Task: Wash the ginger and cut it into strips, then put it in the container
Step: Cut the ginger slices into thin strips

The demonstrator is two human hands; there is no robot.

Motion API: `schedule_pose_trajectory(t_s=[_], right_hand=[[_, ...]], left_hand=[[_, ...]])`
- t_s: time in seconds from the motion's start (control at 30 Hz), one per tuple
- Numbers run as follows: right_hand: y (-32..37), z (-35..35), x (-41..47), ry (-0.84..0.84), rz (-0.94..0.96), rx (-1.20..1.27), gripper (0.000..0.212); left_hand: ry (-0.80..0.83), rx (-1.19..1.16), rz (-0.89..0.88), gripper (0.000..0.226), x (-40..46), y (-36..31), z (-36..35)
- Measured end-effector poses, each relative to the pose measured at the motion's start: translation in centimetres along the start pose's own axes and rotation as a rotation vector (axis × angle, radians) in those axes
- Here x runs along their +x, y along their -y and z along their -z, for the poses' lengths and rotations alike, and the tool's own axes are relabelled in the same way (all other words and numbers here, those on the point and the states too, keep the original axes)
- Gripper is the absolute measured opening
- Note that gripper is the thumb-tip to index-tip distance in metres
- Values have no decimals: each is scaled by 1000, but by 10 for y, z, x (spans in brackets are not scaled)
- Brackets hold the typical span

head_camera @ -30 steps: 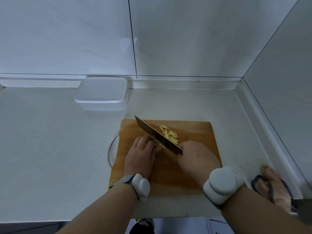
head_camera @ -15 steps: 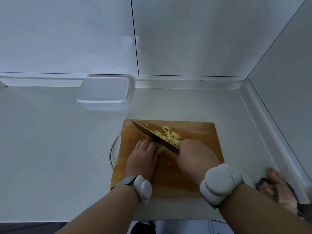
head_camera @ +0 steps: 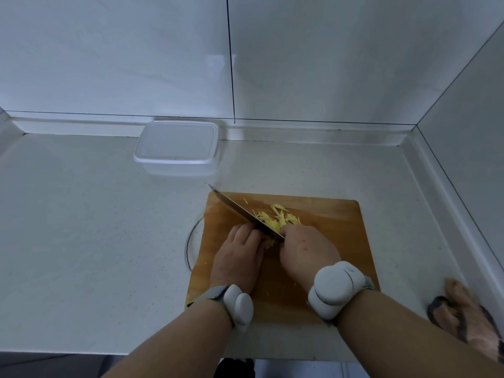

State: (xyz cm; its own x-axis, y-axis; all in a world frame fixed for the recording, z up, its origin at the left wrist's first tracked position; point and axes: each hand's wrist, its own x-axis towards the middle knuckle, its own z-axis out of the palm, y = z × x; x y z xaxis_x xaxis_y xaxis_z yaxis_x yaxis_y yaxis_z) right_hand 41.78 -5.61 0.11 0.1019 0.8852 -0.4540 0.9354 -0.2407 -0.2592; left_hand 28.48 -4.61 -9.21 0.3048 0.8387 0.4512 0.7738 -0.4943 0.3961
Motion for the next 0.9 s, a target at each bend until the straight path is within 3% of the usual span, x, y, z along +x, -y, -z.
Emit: schedule_pose_trajectory(t_s=[0.33, 0.9], right_hand=[[-22, 5, -24, 51, -92, 72, 19], [-12, 17, -34, 28, -86, -20, 20]], left_hand=[[-3, -8, -14, 27, -2, 2, 0], [34, 19, 21, 30, -2, 2, 0]])
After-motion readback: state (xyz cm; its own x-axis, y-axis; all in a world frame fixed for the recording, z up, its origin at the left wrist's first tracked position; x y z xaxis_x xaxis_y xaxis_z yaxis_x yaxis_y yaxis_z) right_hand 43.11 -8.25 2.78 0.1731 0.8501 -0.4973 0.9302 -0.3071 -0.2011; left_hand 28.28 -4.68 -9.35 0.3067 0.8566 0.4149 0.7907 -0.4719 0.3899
